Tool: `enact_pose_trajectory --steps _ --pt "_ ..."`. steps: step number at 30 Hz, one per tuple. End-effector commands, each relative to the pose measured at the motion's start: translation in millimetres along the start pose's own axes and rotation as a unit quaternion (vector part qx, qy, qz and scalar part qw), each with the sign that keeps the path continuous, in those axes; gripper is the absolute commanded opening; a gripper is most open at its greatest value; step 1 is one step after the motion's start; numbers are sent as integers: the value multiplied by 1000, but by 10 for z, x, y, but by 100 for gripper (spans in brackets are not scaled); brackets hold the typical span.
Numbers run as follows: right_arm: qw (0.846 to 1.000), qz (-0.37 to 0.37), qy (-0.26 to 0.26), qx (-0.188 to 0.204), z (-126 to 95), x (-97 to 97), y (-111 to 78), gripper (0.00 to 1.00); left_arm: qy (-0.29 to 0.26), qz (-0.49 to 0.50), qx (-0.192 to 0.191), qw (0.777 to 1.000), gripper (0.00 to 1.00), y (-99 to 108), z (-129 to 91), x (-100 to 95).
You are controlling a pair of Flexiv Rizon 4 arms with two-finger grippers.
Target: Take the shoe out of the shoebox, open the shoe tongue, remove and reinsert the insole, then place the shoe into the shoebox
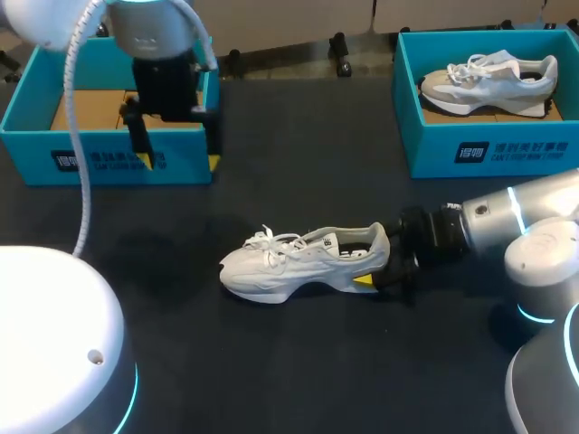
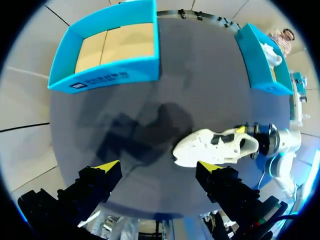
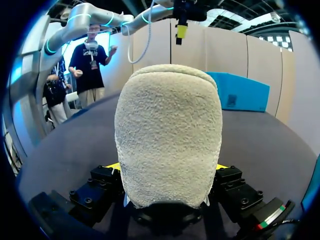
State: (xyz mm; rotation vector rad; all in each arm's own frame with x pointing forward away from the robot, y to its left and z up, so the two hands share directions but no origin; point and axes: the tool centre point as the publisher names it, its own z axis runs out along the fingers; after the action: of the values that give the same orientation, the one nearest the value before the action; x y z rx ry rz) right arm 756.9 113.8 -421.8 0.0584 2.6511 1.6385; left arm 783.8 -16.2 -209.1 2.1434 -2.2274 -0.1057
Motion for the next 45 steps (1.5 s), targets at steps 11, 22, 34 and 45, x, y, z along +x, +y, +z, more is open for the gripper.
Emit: enact_pose_trajectory --steps 11,22,34,45 --pt "1000 0 -1 2 47 -8 -2 0 -12 6 -1 1000 100 383 254 483" --pt "1000 0 -1 2 47 -8 -2 0 -5 -20 -3 1000 100 561 279 714" --pt "1000 0 -1 2 47 -8 -2 0 4 -56 3 998 100 661 281 821" --pt "1000 0 -1 2 47 -8 -2 0 -15 -51 9 999 100 770 386 1032"
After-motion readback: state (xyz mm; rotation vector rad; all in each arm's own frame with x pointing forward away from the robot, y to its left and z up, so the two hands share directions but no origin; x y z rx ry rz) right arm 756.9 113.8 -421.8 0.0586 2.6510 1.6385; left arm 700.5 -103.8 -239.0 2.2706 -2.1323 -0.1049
